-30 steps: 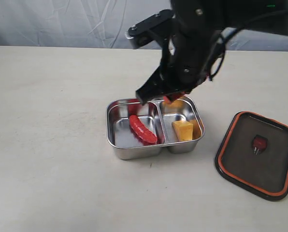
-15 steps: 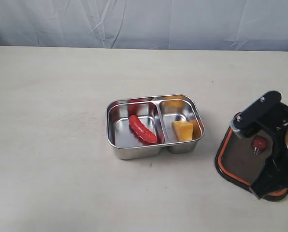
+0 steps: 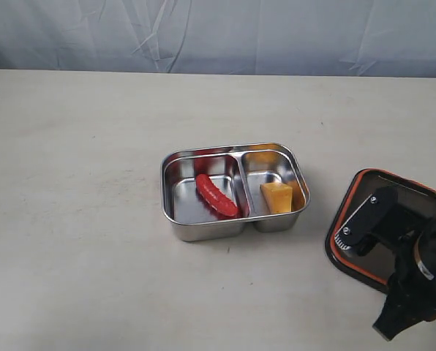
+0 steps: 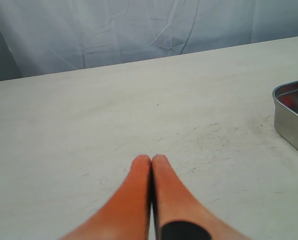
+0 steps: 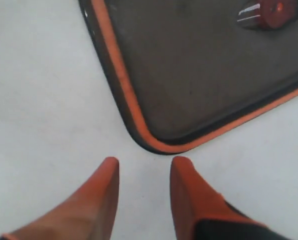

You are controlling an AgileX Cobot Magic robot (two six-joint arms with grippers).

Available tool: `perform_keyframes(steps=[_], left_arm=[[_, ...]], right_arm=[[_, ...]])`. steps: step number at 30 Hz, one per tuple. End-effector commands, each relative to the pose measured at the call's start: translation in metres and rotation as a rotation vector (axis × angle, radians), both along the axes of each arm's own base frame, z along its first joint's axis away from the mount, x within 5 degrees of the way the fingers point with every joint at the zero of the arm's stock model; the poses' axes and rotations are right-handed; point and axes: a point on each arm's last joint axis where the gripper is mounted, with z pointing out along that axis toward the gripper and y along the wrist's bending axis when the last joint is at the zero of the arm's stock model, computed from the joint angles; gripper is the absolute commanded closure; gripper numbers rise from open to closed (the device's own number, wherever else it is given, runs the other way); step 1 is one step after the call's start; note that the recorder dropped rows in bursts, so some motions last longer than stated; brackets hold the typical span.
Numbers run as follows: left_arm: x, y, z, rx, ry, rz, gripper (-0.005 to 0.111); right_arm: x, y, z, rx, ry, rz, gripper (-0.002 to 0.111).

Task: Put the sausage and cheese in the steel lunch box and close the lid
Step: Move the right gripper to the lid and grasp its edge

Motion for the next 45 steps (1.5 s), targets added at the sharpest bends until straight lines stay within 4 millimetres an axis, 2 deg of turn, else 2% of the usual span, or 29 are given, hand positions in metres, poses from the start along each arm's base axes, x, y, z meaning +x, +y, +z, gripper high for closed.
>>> perform_keyframes(steps=[1,5,9,23,25,27,30,31,36,40,45], left_arm=[[0.000,-0.001,0.000,-0.001,-0.015,-0.009,0.107],[0.000,-0.001,0.000,-0.001,-0.015,-0.009,0.107],[0.000,-0.001,0.000,-0.001,-0.015,-0.009,0.107],[0.000,-0.001,0.000,-0.001,-0.015,-0.009,0.107],[0.000,-0.001,0.000,-0.001,-0.015,-0.009,0.107],[0.000,-0.001,0.000,-0.001,-0.015,-0.009,0.107],[0.000,-0.001,0.000,-0.001,-0.015,-0.009,0.107],[0.000,-0.001,0.000,-0.001,-0.015,-0.009,0.107],[0.000,-0.001,0.000,-0.001,-0.015,-0.009,0.107],[0.000,-0.001,0.000,-0.001,-0.015,-0.009,0.107],[0.000,-0.001,0.000,-0.001,-0.015,-0.009,0.107]], right_arm=[[0.016,-0.008,-0.011,-0.008,-0.018,-0.081,0.074],[0.026,-0.013,-0.017,0.042,-0.008,-0.100,0.074],[0.027,-0.005,-0.023,0.096,0.018,-0.038,0.074],[0.031,-0.004,-0.054,0.017,0.093,-0.024,0.074],[0.031,-0.004,-0.058,0.010,0.107,-0.024,0.078],[0.031,-0.003,-0.059,0.006,0.112,-0.023,0.088],[0.031,-0.004,-0.059,0.007,0.115,-0.030,0.107],[0.031,-0.003,-0.059,0.009,0.117,-0.035,0.109],[0.032,-0.002,-0.057,0.007,0.126,-0.074,0.109],[0.040,0.004,-0.047,0.020,0.117,-0.170,0.109],[0.039,0.007,-0.031,0.093,0.072,-0.238,0.109]])
